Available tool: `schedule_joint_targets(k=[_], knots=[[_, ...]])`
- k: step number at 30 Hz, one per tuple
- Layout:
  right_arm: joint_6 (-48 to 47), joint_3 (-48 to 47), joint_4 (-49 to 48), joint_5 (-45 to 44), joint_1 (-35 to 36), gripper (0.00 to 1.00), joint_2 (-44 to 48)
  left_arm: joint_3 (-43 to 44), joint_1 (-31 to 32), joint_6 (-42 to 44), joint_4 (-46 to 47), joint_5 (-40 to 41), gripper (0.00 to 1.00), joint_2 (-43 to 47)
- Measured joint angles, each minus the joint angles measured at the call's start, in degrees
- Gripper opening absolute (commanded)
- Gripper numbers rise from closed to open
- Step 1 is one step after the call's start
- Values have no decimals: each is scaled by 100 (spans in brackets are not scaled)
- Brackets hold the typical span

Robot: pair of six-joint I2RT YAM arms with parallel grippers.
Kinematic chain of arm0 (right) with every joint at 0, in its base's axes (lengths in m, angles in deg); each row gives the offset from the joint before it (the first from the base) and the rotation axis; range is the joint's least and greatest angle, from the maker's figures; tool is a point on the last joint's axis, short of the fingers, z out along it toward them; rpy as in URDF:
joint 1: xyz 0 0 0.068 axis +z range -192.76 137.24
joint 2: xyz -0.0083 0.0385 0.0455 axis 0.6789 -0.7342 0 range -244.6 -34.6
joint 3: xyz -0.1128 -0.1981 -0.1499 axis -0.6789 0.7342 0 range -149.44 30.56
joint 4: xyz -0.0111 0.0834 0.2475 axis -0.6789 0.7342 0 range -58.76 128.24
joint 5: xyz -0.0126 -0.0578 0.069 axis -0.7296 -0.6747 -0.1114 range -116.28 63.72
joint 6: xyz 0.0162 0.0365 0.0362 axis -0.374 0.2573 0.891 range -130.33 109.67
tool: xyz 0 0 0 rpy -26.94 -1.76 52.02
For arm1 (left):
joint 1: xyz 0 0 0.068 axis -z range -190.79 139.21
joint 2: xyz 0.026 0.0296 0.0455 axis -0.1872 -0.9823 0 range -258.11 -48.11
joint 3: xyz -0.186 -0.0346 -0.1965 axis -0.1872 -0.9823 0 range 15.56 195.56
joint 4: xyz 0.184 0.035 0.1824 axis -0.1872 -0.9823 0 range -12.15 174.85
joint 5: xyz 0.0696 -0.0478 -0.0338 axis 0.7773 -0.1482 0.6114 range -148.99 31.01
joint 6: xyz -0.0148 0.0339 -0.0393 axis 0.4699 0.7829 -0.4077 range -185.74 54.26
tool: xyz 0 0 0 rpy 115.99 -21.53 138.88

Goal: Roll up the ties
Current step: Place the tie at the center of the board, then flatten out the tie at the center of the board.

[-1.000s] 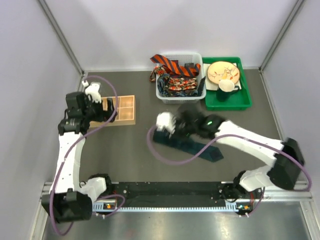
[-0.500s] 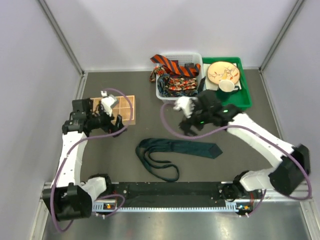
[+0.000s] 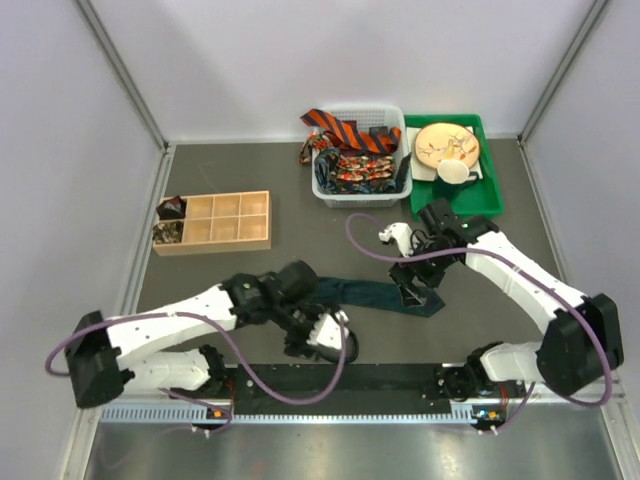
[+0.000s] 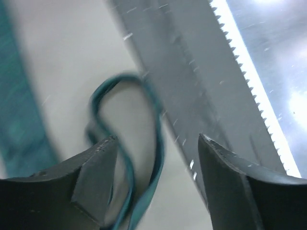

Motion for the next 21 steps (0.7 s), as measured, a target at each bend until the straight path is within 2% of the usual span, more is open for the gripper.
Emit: schedule_joint_targets(k=[4,8,16,19,20,21], knots=[[-26,2,42,-2,-306,84,-363,24,944,-258,549,247,63,-824],[-24,-44,146,11,-636,83,-605,223,1121,-481,739,317,59,-1606],[87,-243,280,52,-713,84,-651,317,1318,-769,1226,966,44,-2538],[90,-243,328,50,-713,82,-643,321,1316,-824,1255,1207,25,-2708],[87,-240,330,52,-713,81,-643,337,1316,-811,1252,1248,6,-2747],[90,-243,330,52,-713,80,-643,363,1316,-802,1226,1325,0,-2752]])
